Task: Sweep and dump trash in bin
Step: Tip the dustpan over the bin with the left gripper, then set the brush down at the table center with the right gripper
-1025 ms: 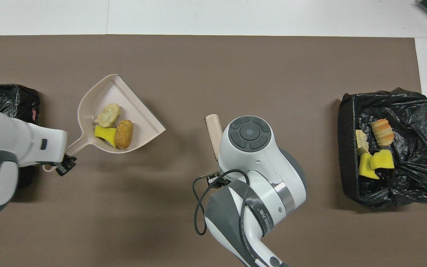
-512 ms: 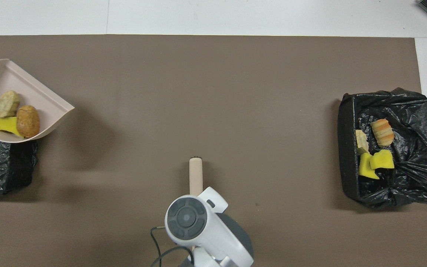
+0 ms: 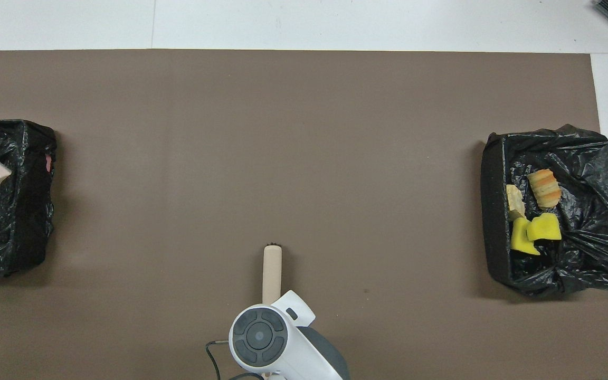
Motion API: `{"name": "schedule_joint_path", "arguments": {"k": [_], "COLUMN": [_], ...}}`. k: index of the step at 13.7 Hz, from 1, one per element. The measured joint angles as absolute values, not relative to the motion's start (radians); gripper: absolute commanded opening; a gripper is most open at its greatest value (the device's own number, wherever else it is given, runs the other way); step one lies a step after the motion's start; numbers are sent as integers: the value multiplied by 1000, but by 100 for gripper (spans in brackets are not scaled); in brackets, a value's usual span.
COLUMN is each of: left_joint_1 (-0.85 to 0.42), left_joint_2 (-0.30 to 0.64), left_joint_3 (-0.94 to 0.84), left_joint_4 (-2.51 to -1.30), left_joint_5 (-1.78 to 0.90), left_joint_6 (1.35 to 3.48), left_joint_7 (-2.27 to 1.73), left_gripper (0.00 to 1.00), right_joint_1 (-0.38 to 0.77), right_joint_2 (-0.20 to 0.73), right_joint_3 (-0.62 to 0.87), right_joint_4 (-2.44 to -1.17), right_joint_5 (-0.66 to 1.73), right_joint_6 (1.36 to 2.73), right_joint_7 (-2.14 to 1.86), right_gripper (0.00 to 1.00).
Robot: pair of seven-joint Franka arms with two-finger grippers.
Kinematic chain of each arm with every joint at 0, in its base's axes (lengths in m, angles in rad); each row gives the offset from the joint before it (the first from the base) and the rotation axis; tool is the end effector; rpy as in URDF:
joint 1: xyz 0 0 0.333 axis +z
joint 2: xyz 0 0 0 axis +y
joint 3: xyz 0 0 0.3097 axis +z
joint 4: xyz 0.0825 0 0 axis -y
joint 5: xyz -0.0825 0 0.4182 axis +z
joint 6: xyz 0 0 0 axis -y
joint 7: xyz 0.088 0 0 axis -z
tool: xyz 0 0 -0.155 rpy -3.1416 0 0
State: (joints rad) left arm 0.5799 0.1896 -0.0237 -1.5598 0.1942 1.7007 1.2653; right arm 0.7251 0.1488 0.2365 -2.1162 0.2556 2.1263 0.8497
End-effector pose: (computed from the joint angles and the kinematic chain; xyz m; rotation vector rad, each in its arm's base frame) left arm 0.5340 0.3654 0.4719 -2.8471 1.1022 0.2722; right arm 0.3074 0.4800 0.2625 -3.0695 0.0591 0.4244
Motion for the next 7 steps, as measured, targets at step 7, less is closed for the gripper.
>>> {"name": "schedule_joint_path", "arguments": {"k": [7], "left_joint_1": [578], "left_joint_2": [213], "left_joint_3": [-45], "left_joint_4": [-1521], "left_joint_5": [531], "left_joint_6": [1705], "left_joint_7": [1564], "left_gripper": [0], "right_joint_1": [702], "right_joint_2": [155], "right_joint_3": [235], "right_joint_4": [-2127], "right_joint_5": [295], "right_joint_6": [2126], "right_joint_7": [775], "right_gripper": [11]}}
